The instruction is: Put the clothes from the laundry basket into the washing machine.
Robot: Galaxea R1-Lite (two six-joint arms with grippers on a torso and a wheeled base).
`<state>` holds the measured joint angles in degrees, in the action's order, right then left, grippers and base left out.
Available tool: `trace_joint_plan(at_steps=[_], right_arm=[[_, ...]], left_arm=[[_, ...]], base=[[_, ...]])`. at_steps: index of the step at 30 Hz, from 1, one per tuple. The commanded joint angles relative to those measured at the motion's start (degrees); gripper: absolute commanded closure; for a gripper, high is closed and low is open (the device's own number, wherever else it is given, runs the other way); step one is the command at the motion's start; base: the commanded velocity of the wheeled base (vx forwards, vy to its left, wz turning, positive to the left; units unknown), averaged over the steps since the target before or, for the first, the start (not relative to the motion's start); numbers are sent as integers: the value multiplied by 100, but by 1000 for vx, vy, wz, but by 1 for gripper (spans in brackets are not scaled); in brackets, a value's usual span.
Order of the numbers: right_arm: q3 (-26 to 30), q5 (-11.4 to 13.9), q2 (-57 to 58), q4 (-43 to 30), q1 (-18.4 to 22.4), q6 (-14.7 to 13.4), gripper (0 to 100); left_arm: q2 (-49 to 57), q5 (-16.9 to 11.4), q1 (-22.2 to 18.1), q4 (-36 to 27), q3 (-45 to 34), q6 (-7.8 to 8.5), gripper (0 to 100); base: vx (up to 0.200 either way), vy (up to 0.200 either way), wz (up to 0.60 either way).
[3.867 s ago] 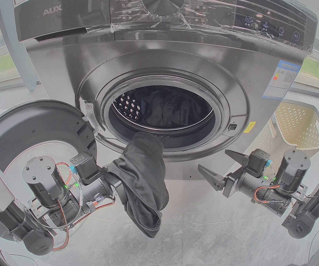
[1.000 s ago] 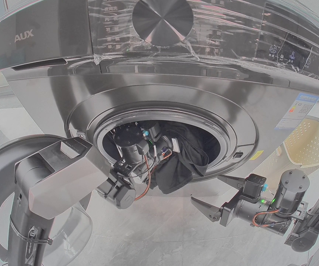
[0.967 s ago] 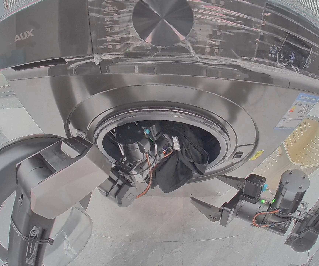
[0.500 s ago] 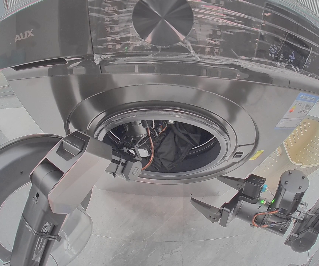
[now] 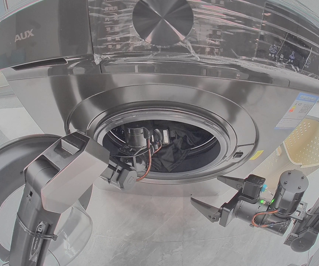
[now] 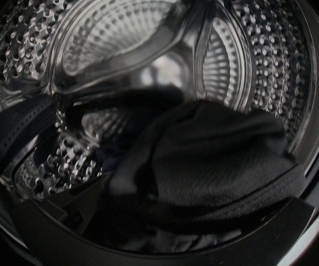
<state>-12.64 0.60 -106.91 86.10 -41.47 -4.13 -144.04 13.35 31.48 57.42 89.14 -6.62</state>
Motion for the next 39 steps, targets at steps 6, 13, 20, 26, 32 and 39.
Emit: trace_joint_plan(at_steps=[6,13,20,26,32,39], right_arm=[[-1,2,-14,21,-10,0,0],[-19,2,-14,29,-1,0,0],[-45,2,-14,38,-10,-9,0],[-72,2,-14,47,-1,0,0],[-81,2,-14,56,-1,0,0],[-81,2,-14,56,-1,-9,0]], left_arm=[[131,-386,96,-389,-705,47,0],[-89,-403,-19,-380,-467,196,100],[-388,-394,-45,-354,631,47,100],[-933,-175,-159,-336,2204,-120,100],[-1152,-122,-221,-275,2545,-147,100],[-1082,-113,-247,-266,2545,-208,100]], base=[[0,0,0],[0,0,0],[0,0,0],[0,0,0],[0,0,0],[0,0,0]])
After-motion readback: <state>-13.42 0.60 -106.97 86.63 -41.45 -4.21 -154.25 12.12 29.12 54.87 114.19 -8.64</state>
